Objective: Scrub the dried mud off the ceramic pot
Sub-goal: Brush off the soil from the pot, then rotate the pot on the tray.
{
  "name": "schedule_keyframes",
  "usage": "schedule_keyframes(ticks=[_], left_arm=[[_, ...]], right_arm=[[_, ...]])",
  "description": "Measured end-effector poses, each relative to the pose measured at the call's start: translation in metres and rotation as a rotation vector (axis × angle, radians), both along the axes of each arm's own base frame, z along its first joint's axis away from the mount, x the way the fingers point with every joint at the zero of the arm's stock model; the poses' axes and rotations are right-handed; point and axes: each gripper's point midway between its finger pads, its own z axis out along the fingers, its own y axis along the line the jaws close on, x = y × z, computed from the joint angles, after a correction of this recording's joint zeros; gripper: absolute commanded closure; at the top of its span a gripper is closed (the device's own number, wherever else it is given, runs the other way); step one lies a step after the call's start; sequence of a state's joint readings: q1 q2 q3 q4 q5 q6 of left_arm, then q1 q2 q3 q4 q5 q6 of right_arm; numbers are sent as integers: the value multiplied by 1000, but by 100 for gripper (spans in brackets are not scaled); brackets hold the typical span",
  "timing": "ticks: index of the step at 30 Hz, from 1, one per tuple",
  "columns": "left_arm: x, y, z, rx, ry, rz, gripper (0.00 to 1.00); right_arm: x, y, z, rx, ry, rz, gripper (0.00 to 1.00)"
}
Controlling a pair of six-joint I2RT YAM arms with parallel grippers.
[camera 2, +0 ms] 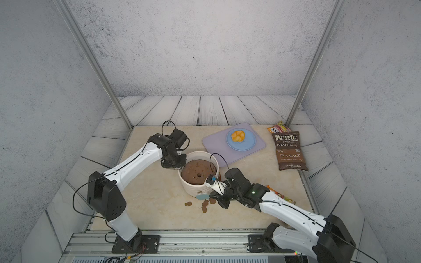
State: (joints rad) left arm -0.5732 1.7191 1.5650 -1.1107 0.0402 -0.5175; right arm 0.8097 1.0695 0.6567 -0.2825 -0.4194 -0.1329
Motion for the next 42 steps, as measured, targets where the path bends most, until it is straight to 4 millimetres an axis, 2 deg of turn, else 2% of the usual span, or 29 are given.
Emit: schedule_keyframes(ticks=[4,7,15,22,26,34,42], left_arm=[[1,-1,0,-4,-6,-17,85],[2,-3,0,-10,-9,-33,84],[6,-2,1,-5,-24,-88,83],[14,0,2,17,-42,-176,83],[20,3,2,28,-53,-224,83],[31,6,2,58,-81,-353,84],[38,5,2,84,-92,-461,83]], right_arm=[[-7,-4,-7,0,45,-7,100],[-13,-6,-4,15,65,-9,100],[-29,-6,24,81,100,29,100],[-34,1,61,154,102,71,100],[-35,3,73,170,97,82,100],[-32,7,69,165,117,72,100],[-24,12,55,132,143,55,100]])
